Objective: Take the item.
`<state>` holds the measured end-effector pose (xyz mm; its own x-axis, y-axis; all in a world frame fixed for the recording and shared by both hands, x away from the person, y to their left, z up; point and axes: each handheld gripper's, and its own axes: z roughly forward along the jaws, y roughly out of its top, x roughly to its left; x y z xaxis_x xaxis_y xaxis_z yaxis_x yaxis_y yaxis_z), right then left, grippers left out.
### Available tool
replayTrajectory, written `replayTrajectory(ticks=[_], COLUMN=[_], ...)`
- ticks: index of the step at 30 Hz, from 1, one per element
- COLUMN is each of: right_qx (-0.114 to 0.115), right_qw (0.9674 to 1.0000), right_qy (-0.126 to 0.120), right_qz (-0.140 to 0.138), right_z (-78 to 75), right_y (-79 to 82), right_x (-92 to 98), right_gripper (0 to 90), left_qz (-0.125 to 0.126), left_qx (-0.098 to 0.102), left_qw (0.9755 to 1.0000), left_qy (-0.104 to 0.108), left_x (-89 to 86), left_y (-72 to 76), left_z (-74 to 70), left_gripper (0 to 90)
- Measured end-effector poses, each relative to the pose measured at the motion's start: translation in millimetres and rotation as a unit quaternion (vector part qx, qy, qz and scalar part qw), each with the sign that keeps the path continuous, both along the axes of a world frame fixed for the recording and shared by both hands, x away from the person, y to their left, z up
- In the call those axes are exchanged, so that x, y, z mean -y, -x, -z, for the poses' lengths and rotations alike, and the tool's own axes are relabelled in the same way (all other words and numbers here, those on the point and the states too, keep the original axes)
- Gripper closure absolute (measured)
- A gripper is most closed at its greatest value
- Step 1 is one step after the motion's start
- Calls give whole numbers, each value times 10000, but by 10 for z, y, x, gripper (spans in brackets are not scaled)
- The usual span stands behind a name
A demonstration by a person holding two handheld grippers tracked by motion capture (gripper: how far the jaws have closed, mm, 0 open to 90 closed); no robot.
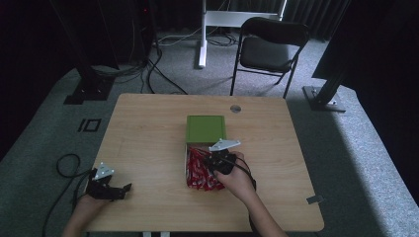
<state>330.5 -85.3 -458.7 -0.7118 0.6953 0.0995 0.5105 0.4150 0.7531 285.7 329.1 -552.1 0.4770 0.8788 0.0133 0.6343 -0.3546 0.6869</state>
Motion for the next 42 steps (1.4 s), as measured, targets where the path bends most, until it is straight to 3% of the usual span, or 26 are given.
replayTrajectory(ticks=[19,24,29,32,38,42], right_qx=[92,112,297,296,515,617], right_qw=[9993,9980,9975,9960,9920,9898], right_qy=[-348,-605,-617,-823,-1143,-1229], right_qz=[-129,-145,-170,-163,117,373], right_z=[-174,-260,-334,-359,-401,-418], right_y=[151,183,203,211,183,137], right_x=[161,191,205,214,286,379], right_gripper=[824,824,824,824,823,823], left_qz=[5,-2,1,0,3,3], left_qx=[-2,3,-4,-4,-6,-5], left_qw=[10000,10000,10000,10000,10000,10000], left_qy=[-5,3,1,1,-1,2], left_x=[-1,0,-1,0,-1,-1], left_y=[-1,-1,0,0,0,0], left_z=[-1,0,0,0,-1,-1], left_gripper=[7,7,7,7,7,7])
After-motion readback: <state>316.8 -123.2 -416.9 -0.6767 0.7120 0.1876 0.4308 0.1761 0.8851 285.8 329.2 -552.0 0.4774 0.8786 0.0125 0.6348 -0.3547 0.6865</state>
